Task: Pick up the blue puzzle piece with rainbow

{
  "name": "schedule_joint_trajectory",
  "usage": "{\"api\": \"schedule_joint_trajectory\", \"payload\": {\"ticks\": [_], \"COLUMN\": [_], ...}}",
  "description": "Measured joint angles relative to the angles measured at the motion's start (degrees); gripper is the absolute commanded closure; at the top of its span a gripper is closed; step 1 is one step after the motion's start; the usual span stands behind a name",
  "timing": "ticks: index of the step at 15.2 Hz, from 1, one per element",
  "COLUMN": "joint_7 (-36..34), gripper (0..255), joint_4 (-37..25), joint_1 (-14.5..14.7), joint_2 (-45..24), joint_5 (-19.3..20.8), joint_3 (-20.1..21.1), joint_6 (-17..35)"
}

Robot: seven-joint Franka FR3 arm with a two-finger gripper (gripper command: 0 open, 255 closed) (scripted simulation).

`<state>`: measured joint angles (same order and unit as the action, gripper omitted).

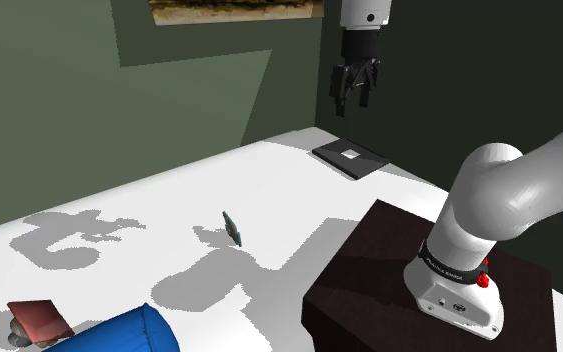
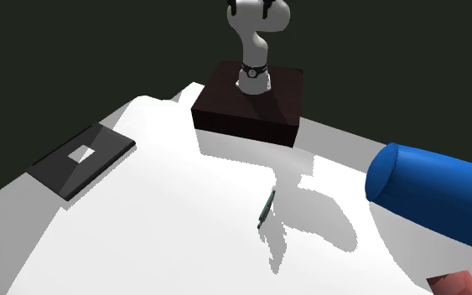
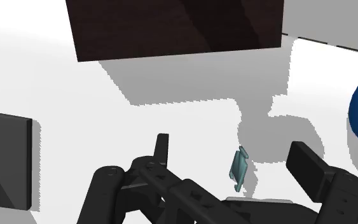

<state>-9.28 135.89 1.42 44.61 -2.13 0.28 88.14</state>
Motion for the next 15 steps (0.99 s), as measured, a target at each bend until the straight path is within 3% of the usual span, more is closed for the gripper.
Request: {"api": "schedule_joint_trajectory", "payload": {"ticks": [3,15], "joint_7": [-0.6,-6.2], "gripper": [0,0], "joint_4": [1.0,8.1], "joint_1": [0.1,1.4], "joint_2": [-1.3,-17.0], "joint_5": [-0.4,-3.1], "joint_3": [0.6,5.8], "joint_6": [2.4,26.7]}}
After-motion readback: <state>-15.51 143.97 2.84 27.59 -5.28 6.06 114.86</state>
